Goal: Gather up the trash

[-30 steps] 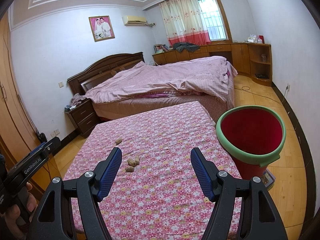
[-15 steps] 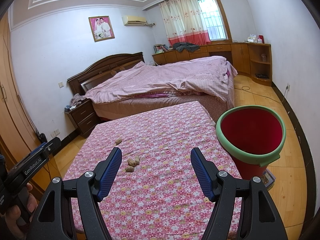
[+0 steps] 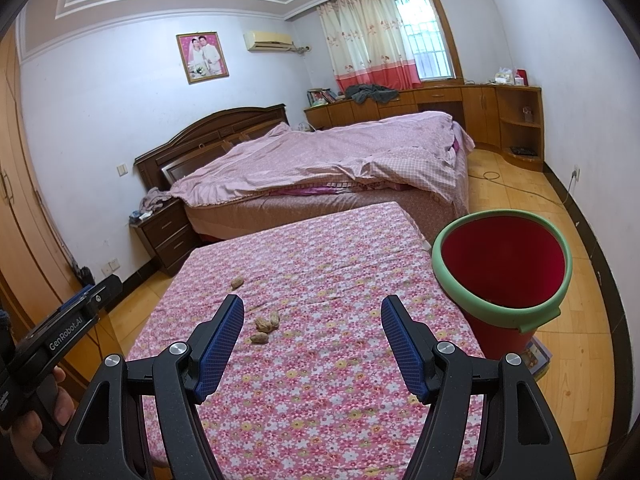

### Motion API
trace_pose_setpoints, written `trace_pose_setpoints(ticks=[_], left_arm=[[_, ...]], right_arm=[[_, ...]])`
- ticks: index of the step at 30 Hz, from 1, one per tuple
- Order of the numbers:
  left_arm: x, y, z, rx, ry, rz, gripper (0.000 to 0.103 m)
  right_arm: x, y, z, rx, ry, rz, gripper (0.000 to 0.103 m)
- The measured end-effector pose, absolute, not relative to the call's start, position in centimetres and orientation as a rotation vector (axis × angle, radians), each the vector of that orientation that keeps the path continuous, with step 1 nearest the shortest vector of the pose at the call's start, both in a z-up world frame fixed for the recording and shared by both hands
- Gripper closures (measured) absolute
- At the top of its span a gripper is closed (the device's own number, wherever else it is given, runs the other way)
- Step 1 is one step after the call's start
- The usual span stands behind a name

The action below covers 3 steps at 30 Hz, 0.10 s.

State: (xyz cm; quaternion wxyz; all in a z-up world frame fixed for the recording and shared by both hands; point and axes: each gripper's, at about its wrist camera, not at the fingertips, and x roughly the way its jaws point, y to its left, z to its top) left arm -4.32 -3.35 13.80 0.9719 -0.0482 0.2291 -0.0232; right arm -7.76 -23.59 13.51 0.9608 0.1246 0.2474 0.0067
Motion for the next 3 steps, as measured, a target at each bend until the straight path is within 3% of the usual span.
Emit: trace_pose_setpoints(ticks=[3], left_arm=[[-4.3,-3.34,13.79,-0.098,0.464,-0.05,0.057]], right_arm=[[-7.75,-23.58,13.46,0.253,0.502,0.013,0.03]])
